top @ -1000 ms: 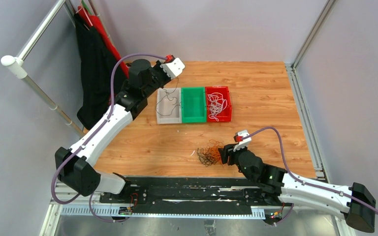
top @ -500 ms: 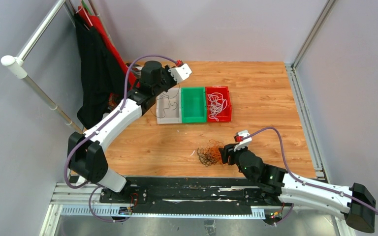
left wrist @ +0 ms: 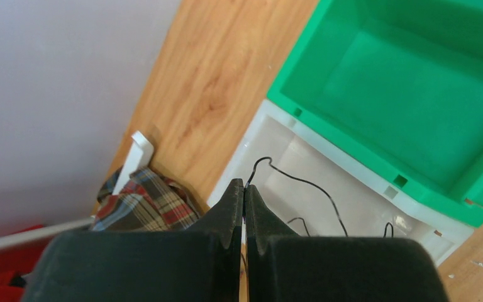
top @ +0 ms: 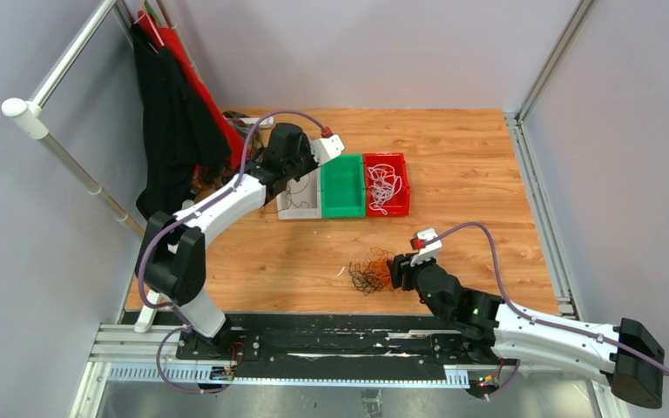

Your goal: Untangle the cables

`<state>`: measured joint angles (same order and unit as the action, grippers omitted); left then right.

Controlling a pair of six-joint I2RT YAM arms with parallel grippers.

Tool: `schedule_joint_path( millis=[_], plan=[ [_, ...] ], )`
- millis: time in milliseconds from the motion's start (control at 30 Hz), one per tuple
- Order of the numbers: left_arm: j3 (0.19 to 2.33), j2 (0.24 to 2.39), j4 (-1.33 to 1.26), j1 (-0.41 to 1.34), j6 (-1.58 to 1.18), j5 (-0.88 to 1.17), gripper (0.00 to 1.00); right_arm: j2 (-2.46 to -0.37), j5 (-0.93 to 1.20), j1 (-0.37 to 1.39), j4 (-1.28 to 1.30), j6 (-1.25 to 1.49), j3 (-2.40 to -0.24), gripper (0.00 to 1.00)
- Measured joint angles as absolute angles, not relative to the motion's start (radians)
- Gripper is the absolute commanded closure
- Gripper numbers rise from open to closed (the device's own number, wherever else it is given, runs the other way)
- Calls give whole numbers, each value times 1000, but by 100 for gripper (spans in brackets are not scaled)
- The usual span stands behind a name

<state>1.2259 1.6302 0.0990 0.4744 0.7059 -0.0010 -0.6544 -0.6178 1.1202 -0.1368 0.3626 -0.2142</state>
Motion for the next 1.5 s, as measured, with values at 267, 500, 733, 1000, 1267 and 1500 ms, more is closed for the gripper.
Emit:
schedule_joint_path(
  millis=[267,500,733,1000,1267,1500],
  plan=[
    [1213,1718,113,494,707,-58,99,-665,-622,1120,-138,363,-216,46],
    [1247,1819,163,499,697,-99,95,-663,-623,1120,-135,347,-233,46],
    [1340,1866,238,499,667,-101,60,-642,-626,1120,-136,317,-271,46],
    [1452,1871,332,490,642,-97,23,-638,-626,1120,-130,303,-284,46],
    [1502,1828,506,433,620,-38,1,-633,-625,1120,-126,293,-285,46],
    [1525,1693,656,339,564,90,0,-632,-622,1120,-121,292,-285,46]
  ],
)
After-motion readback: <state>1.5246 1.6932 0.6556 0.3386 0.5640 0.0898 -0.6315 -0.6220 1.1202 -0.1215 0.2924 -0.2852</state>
